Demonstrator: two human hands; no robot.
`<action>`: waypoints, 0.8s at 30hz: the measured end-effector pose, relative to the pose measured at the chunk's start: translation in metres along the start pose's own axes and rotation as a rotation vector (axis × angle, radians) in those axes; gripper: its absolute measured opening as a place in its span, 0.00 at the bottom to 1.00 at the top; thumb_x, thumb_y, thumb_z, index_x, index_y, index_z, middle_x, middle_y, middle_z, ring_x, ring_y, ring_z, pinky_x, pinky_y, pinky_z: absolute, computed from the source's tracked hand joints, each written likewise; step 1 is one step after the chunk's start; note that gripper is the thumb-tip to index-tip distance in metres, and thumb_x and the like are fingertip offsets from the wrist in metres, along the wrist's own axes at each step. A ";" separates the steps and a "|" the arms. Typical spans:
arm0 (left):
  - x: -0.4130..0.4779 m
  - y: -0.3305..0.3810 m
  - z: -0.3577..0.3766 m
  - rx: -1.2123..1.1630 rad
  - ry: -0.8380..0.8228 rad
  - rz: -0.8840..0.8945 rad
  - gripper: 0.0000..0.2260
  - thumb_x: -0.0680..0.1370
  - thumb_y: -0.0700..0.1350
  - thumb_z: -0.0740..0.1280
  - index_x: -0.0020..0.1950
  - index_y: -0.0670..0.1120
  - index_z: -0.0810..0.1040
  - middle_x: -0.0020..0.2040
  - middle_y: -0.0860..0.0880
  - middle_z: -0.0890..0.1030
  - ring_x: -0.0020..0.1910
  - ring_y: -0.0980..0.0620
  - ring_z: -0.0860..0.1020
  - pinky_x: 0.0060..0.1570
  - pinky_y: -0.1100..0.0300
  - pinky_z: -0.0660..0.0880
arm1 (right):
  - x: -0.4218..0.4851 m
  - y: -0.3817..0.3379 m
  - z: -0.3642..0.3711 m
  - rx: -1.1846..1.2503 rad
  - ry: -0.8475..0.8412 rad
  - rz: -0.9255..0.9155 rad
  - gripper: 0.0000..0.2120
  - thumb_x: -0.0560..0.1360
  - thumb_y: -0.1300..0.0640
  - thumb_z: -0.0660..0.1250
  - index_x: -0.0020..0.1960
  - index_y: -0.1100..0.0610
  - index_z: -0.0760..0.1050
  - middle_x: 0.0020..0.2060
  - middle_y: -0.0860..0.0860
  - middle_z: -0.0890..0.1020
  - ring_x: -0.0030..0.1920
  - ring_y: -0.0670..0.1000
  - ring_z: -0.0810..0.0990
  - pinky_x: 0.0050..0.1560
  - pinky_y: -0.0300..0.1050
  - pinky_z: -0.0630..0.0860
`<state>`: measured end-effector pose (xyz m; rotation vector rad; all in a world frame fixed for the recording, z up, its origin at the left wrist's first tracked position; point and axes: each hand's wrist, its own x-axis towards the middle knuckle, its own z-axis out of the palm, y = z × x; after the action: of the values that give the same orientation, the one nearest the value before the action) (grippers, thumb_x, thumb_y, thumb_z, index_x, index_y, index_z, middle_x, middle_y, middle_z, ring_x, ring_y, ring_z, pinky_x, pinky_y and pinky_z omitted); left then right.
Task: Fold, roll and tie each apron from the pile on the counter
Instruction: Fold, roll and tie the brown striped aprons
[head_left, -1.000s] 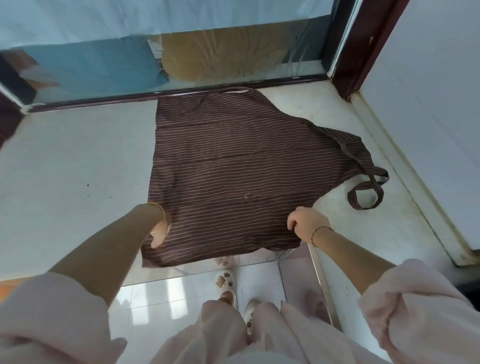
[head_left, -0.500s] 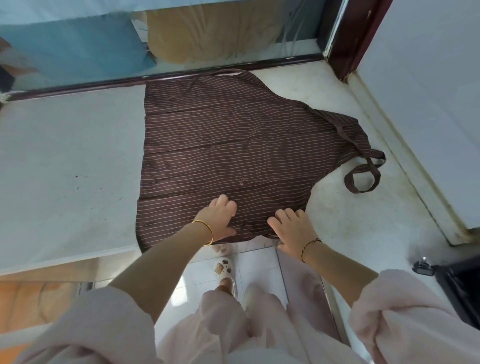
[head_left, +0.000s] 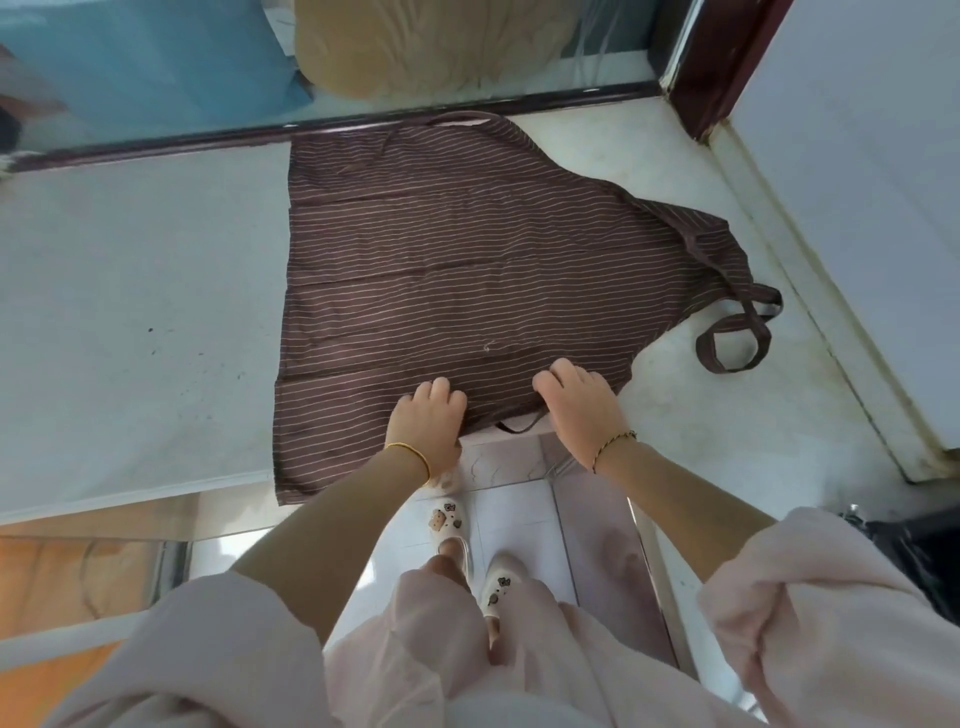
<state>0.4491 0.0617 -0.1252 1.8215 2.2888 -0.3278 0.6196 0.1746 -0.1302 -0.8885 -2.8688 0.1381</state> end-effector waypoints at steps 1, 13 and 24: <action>0.003 -0.005 -0.005 -0.044 -0.023 -0.017 0.13 0.75 0.45 0.63 0.59 0.46 0.69 0.54 0.47 0.70 0.53 0.47 0.71 0.48 0.56 0.71 | 0.003 0.002 -0.002 0.034 -0.005 -0.011 0.09 0.68 0.67 0.67 0.47 0.59 0.75 0.38 0.53 0.74 0.35 0.51 0.73 0.36 0.44 0.73; 0.030 -0.072 -0.082 -0.538 -0.854 -0.267 0.26 0.74 0.26 0.57 0.69 0.46 0.69 0.61 0.41 0.72 0.56 0.38 0.75 0.48 0.41 0.77 | 0.080 0.018 -0.077 0.134 -0.977 0.103 0.21 0.72 0.59 0.66 0.64 0.61 0.72 0.53 0.51 0.72 0.54 0.53 0.72 0.52 0.42 0.71; 0.111 -0.188 -0.143 0.049 -0.673 -0.280 0.20 0.77 0.43 0.65 0.67 0.40 0.70 0.63 0.42 0.74 0.60 0.43 0.75 0.55 0.55 0.74 | 0.246 0.036 -0.131 0.276 -0.712 0.102 0.13 0.78 0.56 0.63 0.61 0.56 0.76 0.54 0.55 0.78 0.50 0.54 0.75 0.54 0.47 0.72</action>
<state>0.2390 0.1664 -0.0113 1.1458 2.0315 -0.8904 0.4585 0.3498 0.0192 -1.0959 -3.2800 1.0244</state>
